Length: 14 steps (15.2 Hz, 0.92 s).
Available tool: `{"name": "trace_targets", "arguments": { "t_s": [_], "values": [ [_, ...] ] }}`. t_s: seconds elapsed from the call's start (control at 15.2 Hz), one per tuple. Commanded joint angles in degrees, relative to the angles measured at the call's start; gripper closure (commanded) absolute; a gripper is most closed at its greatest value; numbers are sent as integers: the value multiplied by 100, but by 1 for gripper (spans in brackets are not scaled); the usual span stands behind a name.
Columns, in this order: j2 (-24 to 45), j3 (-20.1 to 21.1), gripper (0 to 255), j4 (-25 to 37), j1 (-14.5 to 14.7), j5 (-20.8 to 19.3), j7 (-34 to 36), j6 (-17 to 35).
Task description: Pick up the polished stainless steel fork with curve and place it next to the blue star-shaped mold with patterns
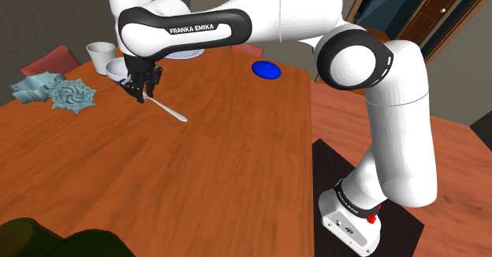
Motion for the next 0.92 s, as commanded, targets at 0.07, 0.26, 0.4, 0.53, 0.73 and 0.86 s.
{"name": "trace_targets", "arguments": {
  "t_s": [0.07, 0.26, 0.4, 0.53, 0.73, 0.86],
  "values": [
    [37, -10, 255, -184, -14, -15, 15, 222],
    [98, -22, 255, -316, -18, -34, 30, 413],
    [146, -31, 255, -394, -19, -48, 41, 536],
    [180, -38, 255, -445, -19, -58, 48, 621],
    [181, -38, 255, -443, -19, -58, 48, 621],
    [181, -38, 255, -443, -19, -58, 48, 621]
  ]
}}
